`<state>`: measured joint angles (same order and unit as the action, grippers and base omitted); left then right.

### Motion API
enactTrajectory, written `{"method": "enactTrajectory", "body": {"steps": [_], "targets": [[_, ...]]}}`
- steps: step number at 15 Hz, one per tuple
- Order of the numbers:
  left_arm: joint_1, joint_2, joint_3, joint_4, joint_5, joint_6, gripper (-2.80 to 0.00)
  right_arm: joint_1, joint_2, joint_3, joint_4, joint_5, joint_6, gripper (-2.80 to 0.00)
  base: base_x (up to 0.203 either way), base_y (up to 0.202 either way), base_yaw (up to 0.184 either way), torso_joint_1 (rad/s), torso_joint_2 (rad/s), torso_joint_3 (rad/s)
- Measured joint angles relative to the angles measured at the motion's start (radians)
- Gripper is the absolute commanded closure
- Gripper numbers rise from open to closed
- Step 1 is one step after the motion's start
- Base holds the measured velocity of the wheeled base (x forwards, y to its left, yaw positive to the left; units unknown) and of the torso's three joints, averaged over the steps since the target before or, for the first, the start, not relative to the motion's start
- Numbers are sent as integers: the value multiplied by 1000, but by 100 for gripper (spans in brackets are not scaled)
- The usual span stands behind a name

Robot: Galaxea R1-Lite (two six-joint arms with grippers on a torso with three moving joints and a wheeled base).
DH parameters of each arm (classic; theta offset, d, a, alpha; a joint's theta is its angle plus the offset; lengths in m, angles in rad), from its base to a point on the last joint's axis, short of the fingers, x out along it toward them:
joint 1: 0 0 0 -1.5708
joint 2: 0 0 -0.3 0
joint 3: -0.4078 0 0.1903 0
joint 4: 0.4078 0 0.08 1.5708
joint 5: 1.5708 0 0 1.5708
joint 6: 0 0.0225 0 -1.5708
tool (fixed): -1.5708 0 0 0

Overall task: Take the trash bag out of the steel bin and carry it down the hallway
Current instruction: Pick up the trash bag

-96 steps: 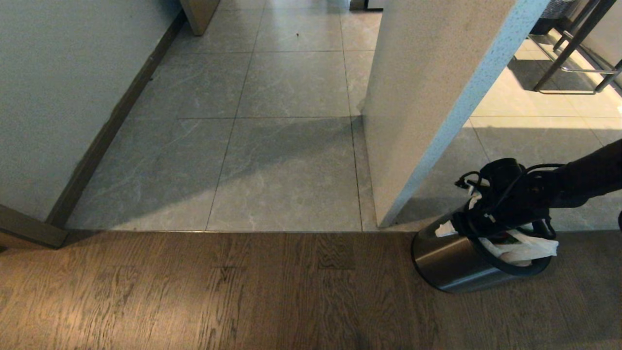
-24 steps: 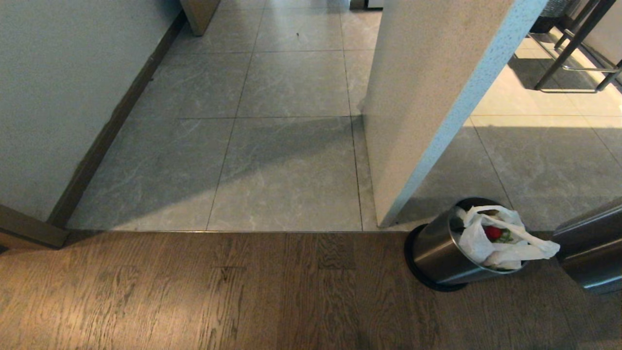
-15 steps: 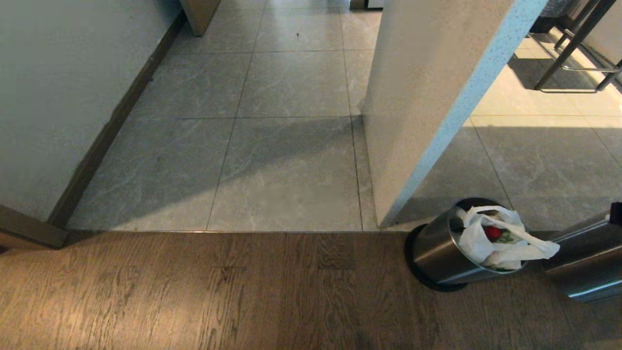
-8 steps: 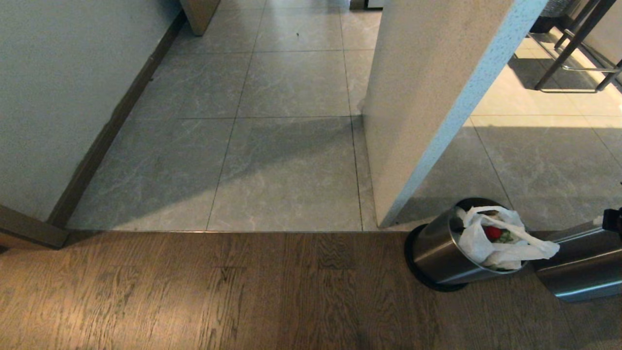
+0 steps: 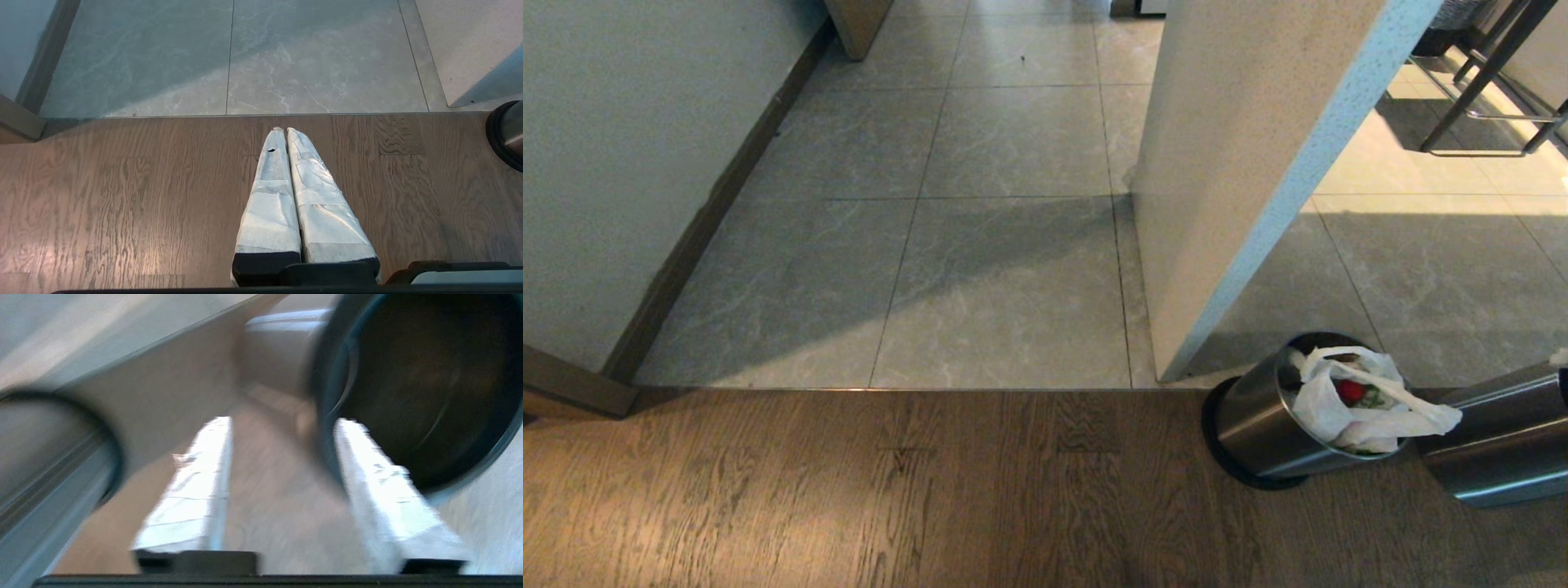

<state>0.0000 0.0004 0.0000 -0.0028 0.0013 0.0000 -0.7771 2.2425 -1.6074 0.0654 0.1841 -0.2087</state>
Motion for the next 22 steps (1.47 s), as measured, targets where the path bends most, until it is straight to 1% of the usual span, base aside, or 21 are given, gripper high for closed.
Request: {"method": "enactTrajectory", "body": {"steps": [3,8,10,11,14,16,19,21,22], "targets": [[0,0,0,0,0,0,0,72,-162,174,50,6,5,0,0,0,0,0,0,0],[0,0,0,0,0,0,0,215,-395,466,56,9,4,0,0,0,0,0,0,0],[0,0,0,0,0,0,0,259,-478,568,56,11,0,0,0,0,0,0,0,0],[0,0,0,0,0,0,0,272,-520,613,62,16,-12,0,0,0,0,0,0,0],[0,0,0,0,0,0,0,305,-629,732,88,27,-95,0,0,0,0,0,0,0],[0,0,0,0,0,0,0,333,-689,780,94,23,-135,0,0,0,0,0,0,0],[0,0,0,0,0,0,0,350,-756,873,88,25,-191,0,0,0,0,0,0,0],[0,0,0,0,0,0,0,380,-777,921,54,26,-208,0,0,0,0,0,0,0],[0,0,0,0,0,0,0,394,-776,941,18,26,-236,0,0,0,0,0,0,0]]}}
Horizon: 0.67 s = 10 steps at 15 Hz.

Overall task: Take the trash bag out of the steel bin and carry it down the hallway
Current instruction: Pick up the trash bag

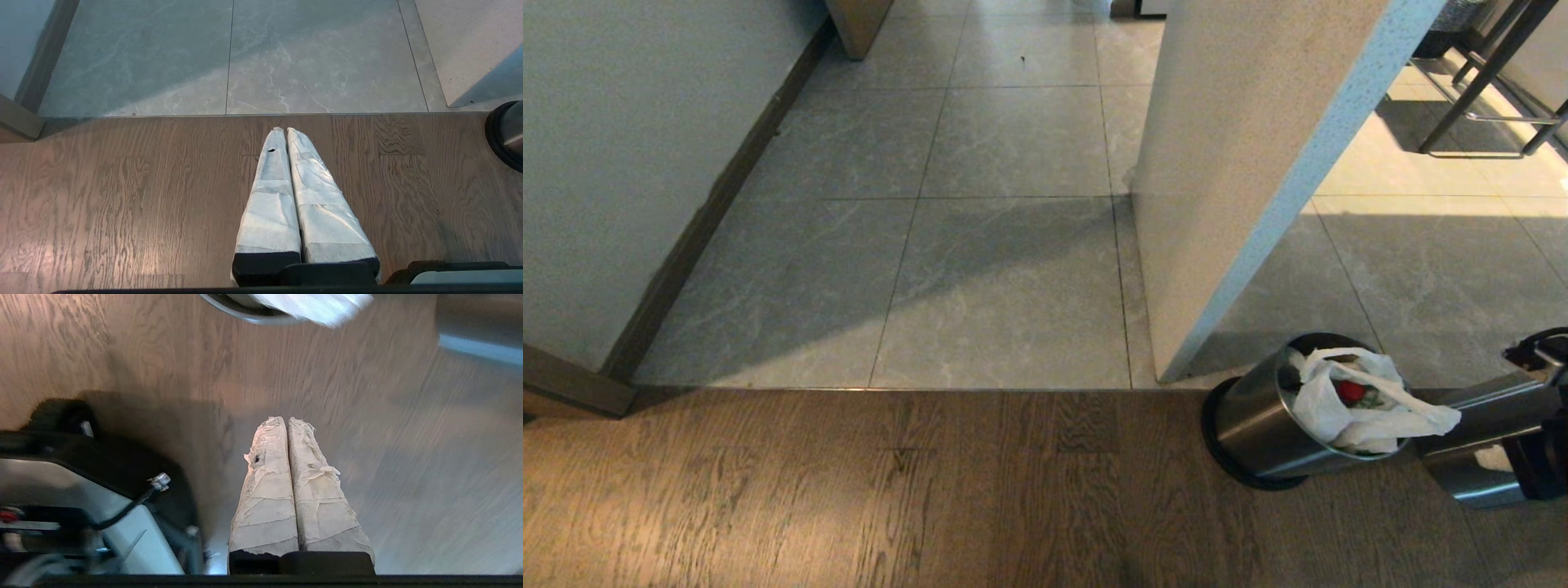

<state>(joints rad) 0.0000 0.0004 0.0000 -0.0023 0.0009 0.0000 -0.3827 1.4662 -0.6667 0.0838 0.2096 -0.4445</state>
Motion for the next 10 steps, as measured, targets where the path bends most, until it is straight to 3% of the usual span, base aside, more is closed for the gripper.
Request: {"method": "enactTrajectory", "body": {"steps": [3,10], "targets": [[0,0,0,0,0,0,0,49,26,37,-131,-4,-92,0,0,0,0,0,0,0],[0,0,0,-1,0,0,0,122,130,15,-227,-7,-91,0,0,0,0,0,0,0]]}}
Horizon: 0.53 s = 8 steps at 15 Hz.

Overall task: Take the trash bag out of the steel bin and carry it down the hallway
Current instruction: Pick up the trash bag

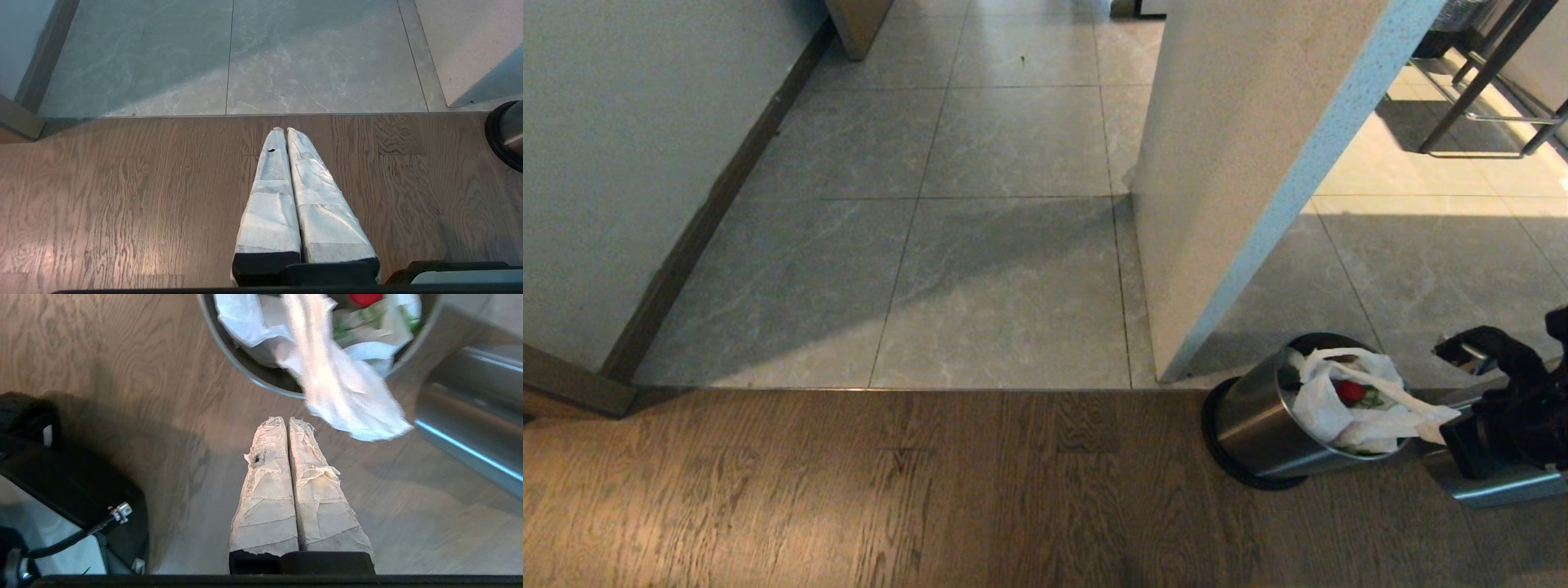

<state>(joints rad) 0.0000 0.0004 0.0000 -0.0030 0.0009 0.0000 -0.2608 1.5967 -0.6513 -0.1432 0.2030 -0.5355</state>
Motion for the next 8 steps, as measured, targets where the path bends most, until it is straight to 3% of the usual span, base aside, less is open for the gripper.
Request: {"method": "enactTrajectory", "body": {"steps": [1,2,8], "targets": [[0,0,0,0,0,0,0,3,10,-2,0,0,5,-24,0,0,0,0,0,0],[0,0,0,0,0,0,0,4,19,-5,-1,1,7,-280,0,0,0,0,0,0],[0,0,0,0,1,0,0,8,19,-36,2,5,7,-280,0,0,0,0,0,0]]}}
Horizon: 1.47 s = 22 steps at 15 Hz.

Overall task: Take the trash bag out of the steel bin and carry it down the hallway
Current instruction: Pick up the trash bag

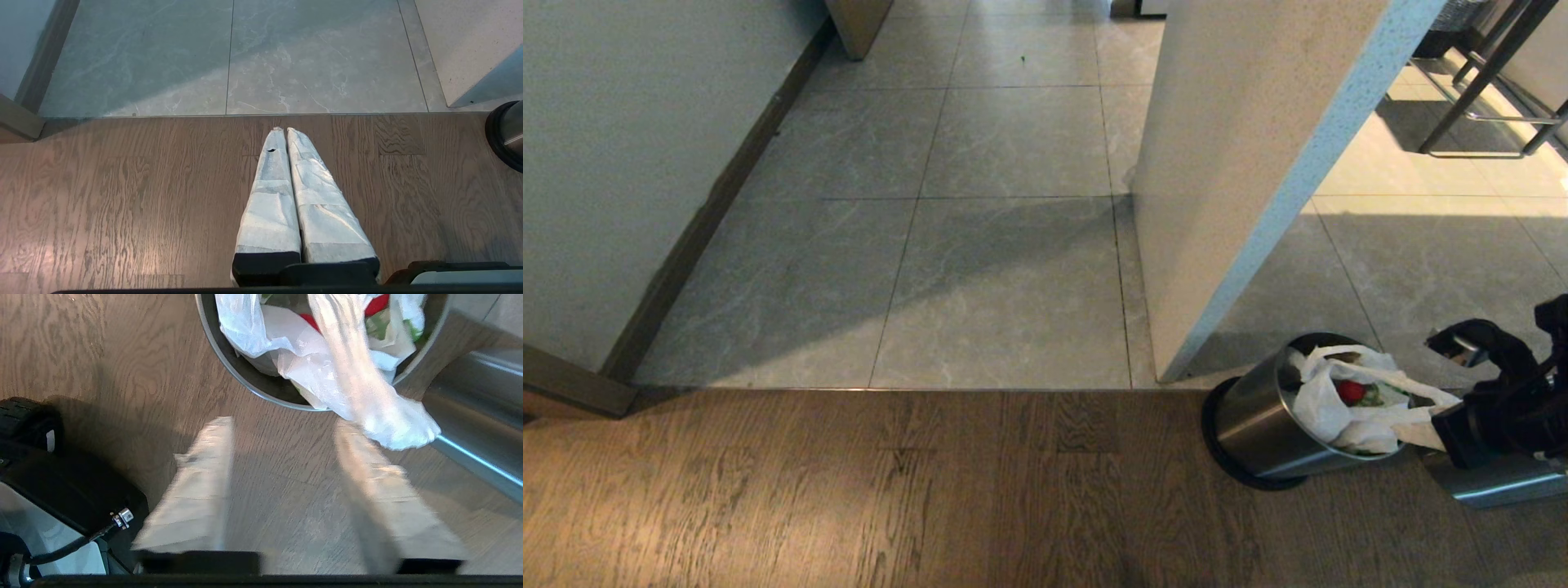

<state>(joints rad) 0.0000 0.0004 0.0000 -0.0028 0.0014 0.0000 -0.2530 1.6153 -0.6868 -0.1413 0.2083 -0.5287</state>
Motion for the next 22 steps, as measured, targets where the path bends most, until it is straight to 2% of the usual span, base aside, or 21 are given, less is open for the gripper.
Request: {"method": "enactTrajectory", "body": {"steps": [7,10,15,20,22], "targets": [[0,0,0,0,0,0,0,13,-88,10,-33,-8,-44,-280,0,0,0,0,0,0],[0,0,0,0,0,0,0,14,-88,20,-37,-9,-101,-280,0,0,0,0,0,0],[0,0,0,0,0,0,0,13,5,-11,-67,-24,-232,-280,0,0,0,0,0,0],[0,0,0,0,0,0,0,13,121,-88,-183,-27,-292,-280,0,0,0,0,0,0],[0,0,0,0,0,0,0,15,160,-107,-191,-27,-296,-280,0,0,0,0,0,0]]}}
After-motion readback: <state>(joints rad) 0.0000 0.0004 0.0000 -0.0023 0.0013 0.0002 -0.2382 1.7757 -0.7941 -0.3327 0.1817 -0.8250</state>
